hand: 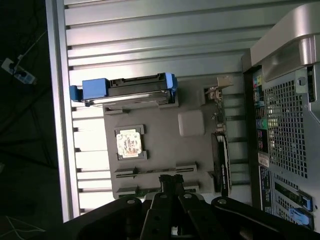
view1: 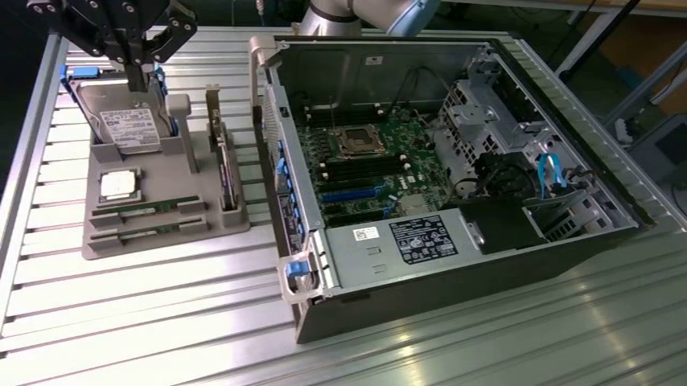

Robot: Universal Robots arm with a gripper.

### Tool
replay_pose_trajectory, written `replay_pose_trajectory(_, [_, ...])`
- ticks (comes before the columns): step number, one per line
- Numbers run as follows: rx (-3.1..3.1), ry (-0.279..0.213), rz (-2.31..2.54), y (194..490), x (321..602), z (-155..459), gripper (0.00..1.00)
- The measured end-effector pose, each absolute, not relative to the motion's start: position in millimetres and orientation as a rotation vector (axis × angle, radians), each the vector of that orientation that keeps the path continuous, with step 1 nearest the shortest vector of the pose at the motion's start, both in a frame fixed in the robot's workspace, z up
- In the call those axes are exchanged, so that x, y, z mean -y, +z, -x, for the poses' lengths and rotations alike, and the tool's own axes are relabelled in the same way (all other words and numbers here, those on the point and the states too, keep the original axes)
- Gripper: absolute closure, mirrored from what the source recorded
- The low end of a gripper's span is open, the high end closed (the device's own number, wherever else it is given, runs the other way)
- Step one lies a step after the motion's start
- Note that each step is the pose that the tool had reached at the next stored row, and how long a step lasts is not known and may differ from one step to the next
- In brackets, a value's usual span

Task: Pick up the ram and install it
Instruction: 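Reach for the ram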

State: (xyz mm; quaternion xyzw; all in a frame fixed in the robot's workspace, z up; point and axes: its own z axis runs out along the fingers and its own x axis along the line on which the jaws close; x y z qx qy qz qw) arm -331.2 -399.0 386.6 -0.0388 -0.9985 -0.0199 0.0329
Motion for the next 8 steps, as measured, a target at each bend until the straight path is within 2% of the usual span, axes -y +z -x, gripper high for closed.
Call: replay_pose_trajectory(8, [3.101,-0.084,0.117,386.6,399.0,340.5,0.90])
